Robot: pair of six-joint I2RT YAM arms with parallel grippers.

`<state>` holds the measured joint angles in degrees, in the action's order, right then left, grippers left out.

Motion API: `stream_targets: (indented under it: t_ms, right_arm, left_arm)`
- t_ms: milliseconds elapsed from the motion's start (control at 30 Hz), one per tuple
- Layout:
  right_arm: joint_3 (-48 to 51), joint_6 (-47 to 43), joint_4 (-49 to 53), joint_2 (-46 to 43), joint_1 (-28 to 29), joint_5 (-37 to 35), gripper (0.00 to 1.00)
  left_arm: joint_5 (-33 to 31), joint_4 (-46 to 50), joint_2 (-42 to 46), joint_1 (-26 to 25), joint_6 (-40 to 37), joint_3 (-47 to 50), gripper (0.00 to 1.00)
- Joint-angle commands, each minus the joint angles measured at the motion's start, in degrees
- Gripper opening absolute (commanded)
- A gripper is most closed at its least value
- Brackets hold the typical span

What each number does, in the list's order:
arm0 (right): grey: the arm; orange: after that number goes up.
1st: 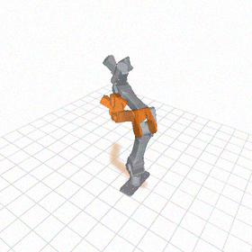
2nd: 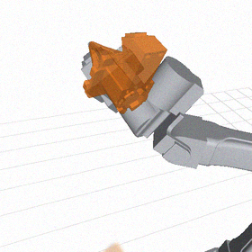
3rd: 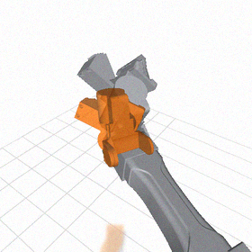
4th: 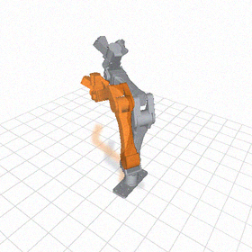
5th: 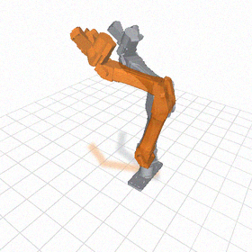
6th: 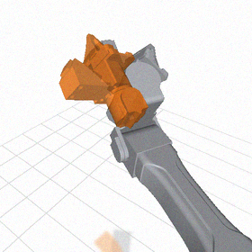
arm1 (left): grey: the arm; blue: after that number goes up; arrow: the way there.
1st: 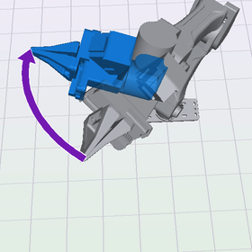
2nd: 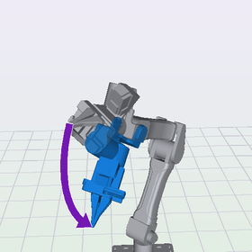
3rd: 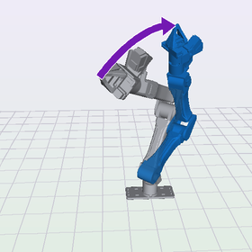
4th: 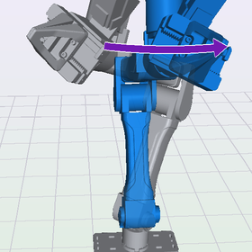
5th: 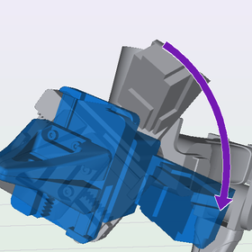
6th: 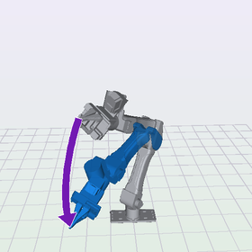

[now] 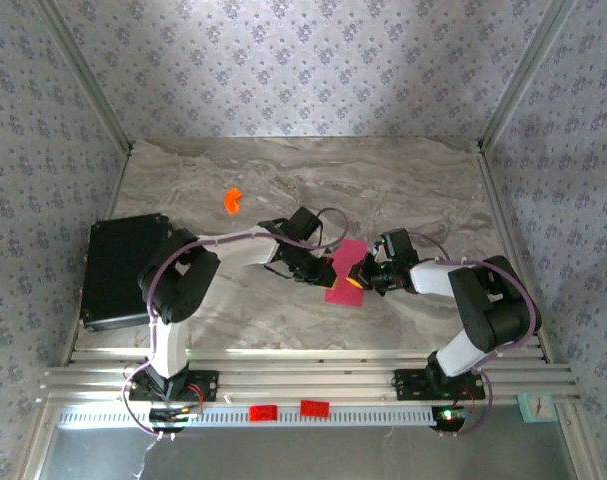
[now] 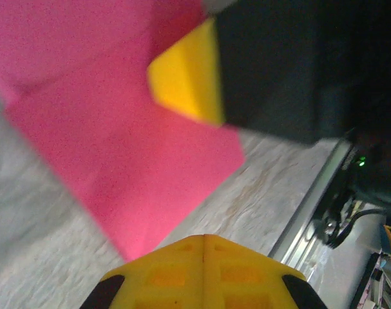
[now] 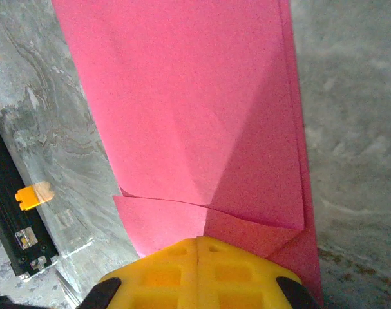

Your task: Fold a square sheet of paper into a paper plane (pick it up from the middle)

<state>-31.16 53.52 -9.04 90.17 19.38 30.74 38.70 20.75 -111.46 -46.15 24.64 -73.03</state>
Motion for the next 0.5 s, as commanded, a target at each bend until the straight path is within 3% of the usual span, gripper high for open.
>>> stream_targets:
  t_ms: [0,233,467]
  right_arm:
    - [2.0,-0.3,5.6,2.8,-0.3,-4.3,0.0]
    - [2.4,0.0,5.2,2.9,-0.5,-4.3,0.0]
    - [2.5,-0.2,5.2,3.2,-0.7,-4.1,0.0]
  left_arm:
    - [3.6,2.3,-3.9,-1.2,-1.2,-4.2,0.02]
    - [3.2,3.6,-8.6,-0.8,-2.5,-3.4,0.03]
    - [3.3,4.0,-6.2,0.9,-3.7,3.5,0.03]
